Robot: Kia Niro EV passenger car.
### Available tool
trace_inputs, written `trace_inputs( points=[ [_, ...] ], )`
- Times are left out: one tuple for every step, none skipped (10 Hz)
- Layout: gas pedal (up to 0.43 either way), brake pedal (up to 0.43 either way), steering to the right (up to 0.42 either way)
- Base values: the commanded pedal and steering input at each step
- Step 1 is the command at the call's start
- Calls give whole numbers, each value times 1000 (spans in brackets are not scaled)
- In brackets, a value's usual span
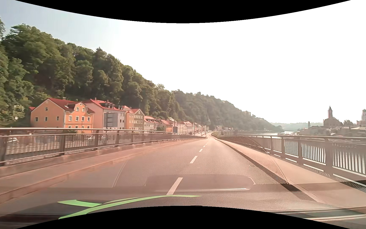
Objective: Follow the waypoints while adhering to traffic rules and regulations
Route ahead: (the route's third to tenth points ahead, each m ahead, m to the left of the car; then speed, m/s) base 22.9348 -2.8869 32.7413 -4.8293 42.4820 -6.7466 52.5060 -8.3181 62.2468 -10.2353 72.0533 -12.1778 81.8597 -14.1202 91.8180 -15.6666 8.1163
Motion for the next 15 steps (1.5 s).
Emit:
trace_inputs(
  points=[
    [209,0,159],
    [209,0,139],
    [248,0,118],
    [248,0,95],
    [248,0,76],
    [248,0,58],
    [248,0,47],
    [260,0,35],
    [260,0,22],
    [260,0,10],
    [260,0,5],
    [268,0,0],
    [268,0,-2],
    [268,0,-2],
    [268,0,-3]
  ],
)
